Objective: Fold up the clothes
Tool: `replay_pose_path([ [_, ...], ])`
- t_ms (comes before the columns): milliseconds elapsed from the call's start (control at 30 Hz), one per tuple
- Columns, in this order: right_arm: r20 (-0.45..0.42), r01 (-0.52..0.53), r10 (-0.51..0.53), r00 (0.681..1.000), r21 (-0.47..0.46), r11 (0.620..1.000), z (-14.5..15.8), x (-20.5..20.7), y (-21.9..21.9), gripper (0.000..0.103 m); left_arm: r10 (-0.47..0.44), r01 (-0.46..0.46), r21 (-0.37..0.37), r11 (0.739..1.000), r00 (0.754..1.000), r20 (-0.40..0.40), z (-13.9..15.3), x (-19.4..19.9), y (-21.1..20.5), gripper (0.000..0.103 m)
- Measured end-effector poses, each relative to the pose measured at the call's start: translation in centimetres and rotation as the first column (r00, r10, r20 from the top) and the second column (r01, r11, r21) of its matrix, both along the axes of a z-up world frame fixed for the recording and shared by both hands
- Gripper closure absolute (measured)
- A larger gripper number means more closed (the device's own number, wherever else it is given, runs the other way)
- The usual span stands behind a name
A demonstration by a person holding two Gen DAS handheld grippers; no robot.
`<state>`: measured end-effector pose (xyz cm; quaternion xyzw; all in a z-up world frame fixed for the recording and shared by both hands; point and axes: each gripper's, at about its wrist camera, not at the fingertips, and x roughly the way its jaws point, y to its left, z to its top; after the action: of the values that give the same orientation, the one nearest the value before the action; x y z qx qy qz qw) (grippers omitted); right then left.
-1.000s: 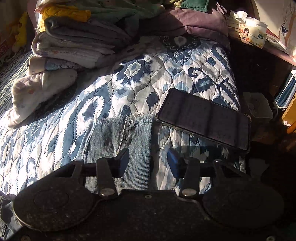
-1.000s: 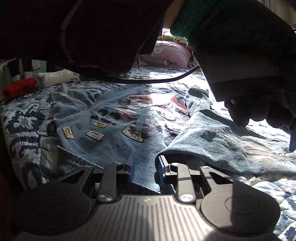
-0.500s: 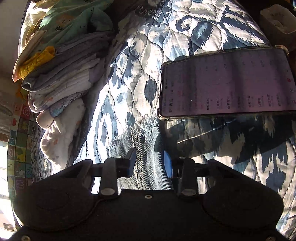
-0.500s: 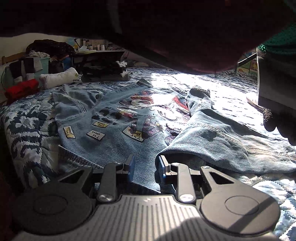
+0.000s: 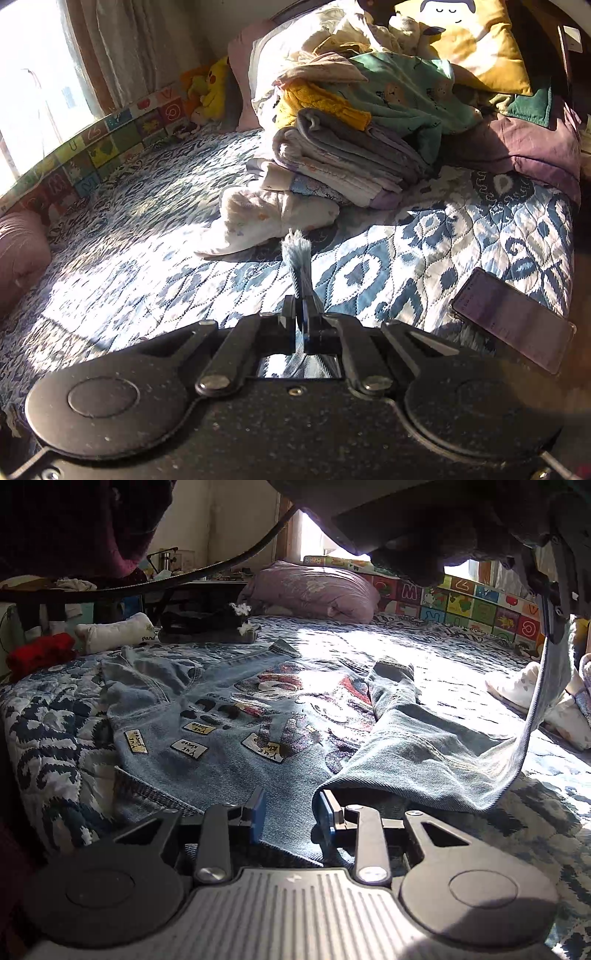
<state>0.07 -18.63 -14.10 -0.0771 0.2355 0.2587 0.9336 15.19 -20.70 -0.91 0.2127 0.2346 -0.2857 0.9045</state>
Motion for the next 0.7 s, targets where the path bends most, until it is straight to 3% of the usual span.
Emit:
replay_pose_path([
  [133,0.006,0.006,-0.005,1.000,-0.005,1.000,0.0,-0.1,0.1,0.069,0.139,-0.136,-0.183,0.974,0.990,0.000,3.5,-0.9,7.9,0.100],
  [333,0.032,0.006,-0.005,0.999,-0.017,1.000,0.3,-0.6,0.4,0.065,0.340,-0.336,-0.380,0.862,0.939,-0.058,5.6,-2.3,20.1,0.100],
  [500,0.084,0.003,0.000,0.996,-0.040,0.999,0.7,-1.4,0.7,0.064,0.469,-0.482,-0.457,0.748,0.870,-0.151,3.6,-4.4,28.3,0.101],
  [600,0.141,0.036,-0.026,0.990,-0.071,0.997,1.1,-2.1,0.9,0.063,0.498,-0.544,-0.494,0.678,0.834,-0.237,1.3,-4.9,31.4,0.101],
  [700,0.173,0.092,-0.073,0.982,-0.105,0.990,1.3,-2.2,0.8,0.051,0.527,-0.595,-0.485,0.641,0.801,-0.285,-1.0,-5.5,32.9,0.101],
])
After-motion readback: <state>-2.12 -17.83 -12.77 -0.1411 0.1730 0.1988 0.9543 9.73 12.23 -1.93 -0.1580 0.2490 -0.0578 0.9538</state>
